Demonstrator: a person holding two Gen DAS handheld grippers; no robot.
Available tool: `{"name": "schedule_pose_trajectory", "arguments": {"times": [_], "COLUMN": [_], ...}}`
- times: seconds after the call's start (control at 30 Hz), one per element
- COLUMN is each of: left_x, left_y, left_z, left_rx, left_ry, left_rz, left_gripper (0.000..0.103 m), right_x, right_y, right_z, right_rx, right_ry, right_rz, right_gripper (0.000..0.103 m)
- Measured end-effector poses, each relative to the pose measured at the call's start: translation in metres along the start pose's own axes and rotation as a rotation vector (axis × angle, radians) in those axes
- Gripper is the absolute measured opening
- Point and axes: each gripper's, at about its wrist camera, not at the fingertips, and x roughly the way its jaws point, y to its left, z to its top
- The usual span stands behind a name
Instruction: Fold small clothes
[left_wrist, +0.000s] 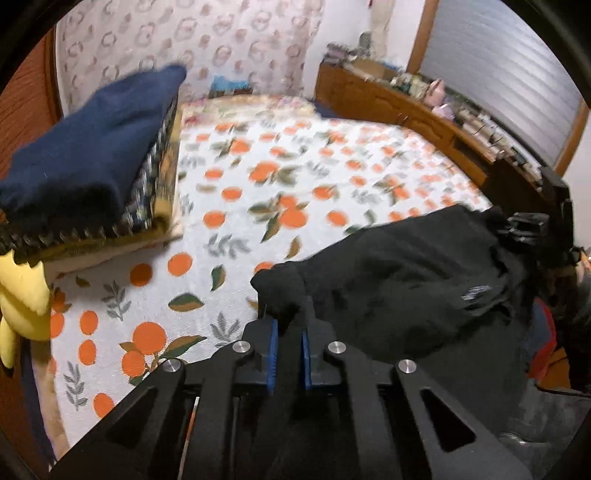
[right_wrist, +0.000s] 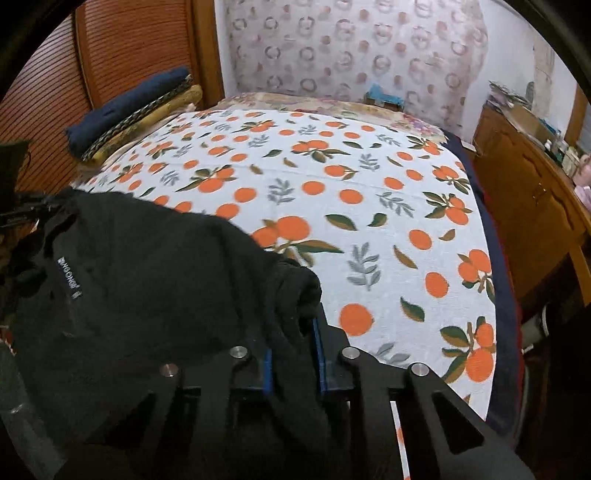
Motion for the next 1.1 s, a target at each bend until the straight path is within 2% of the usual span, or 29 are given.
{"name": "schedule_pose_trajectory", "arguments": {"times": [0.07,0.13,0.3,0.4,0.5,0.73,0.93,1.03,1.1], "left_x": [-0.023,-0.053,-0.12,-0.158,-0.194,-0.254,-0.276,-0.256,-0.233], "left_y": [-0.005,-0.011,-0.027,-0.04,-0.056,-0.067,-0.053,-0.035,-0.024], "left_z": [0.003,0.009,0.031,0.045,0.056,0.084,0.108,0.135,0.154], "left_rx": [0.01,0.01,0.02,0.047,0.091,0.113,0.101,0.078,0.067], "left_ry": [-0.049,-0.135,-0.306,-0.378,-0.457,-0.607,-0.679,-0.666,-0.642], "left_rz": [-0.026,-0.024,-0.024,-0.044,-0.032,-0.022,0.029,0.07,0.105], "left_gripper": [0.011,0.011,0.01,0.01,0.01,0.01,0.01,0.01,0.01], "right_x": [-0.018,-0.046,-0.135,-0.185,-0.232,-0.307,-0.347,-0.338,-0.313], "right_y": [0.006,0.008,0.005,0.005,0.007,-0.001,-0.015,-0.024,-0.03], "right_z": [-0.001,0.0,0.014,0.024,0.033,0.05,0.077,0.104,0.125], "right_rx": [-0.006,0.003,0.032,0.02,-0.007,-0.015,-0.024,-0.051,-0.055], "right_ry": [-0.037,-0.099,-0.28,-0.367,-0.458,-0.616,-0.695,-0.66,-0.623], "right_rz": [-0.007,-0.015,-0.049,-0.059,-0.073,-0.081,-0.102,-0.135,-0.147], "right_gripper": [0.014,0.014,0.014,0.014,0.014,0.013,0.013,0.013,0.013]}}
